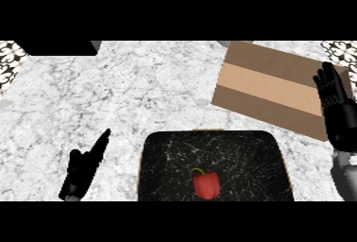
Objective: Pick the bell pepper from the tray and place it in the cardboard box
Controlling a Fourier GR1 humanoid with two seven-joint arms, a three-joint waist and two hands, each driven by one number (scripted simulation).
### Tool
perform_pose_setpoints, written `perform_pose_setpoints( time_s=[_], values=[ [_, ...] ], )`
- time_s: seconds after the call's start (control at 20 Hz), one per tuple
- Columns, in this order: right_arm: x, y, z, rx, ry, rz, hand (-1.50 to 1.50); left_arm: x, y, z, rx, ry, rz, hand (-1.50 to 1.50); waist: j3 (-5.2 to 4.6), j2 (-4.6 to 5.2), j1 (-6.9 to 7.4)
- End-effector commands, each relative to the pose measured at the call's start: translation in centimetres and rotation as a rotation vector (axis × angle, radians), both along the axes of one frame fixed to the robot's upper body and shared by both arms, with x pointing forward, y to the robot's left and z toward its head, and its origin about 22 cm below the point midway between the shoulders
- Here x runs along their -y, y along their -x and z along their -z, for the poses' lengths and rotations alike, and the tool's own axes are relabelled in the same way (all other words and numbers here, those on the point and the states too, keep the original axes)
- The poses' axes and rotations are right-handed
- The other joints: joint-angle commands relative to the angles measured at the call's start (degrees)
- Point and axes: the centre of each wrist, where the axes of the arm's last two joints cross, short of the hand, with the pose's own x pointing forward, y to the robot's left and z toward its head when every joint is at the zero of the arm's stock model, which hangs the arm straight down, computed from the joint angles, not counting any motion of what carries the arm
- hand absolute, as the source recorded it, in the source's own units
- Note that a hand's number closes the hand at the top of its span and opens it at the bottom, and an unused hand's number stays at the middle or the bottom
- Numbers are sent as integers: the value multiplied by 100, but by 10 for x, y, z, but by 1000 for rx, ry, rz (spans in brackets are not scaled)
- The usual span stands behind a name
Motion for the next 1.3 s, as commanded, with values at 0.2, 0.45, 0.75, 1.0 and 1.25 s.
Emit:
perform_pose_setpoints(
  time_s=[0.2,0.45,0.75,1.0,1.25],
  values=[
    [-52,21,-105,338,198,-314,-150,-14,-56,-93,469,-165,146,0,26,-145,-166],
    [-57,69,-125,307,523,-305,-150,-16,-61,-111,558,-150,214,0,50,-7,-213],
    [-69,105,-108,383,833,-442,-150,-24,-70,-117,574,-160,243,0,64,58,-96],
    [-93,135,-129,310,1018,-451,-150,-10,-78,-129,588,-144,242,0,58,65,-18],
    [-101,143,-133,120,1315,-499,-150,-8,-73,-118,580,-155,254,0,27,47,48]
  ],
)
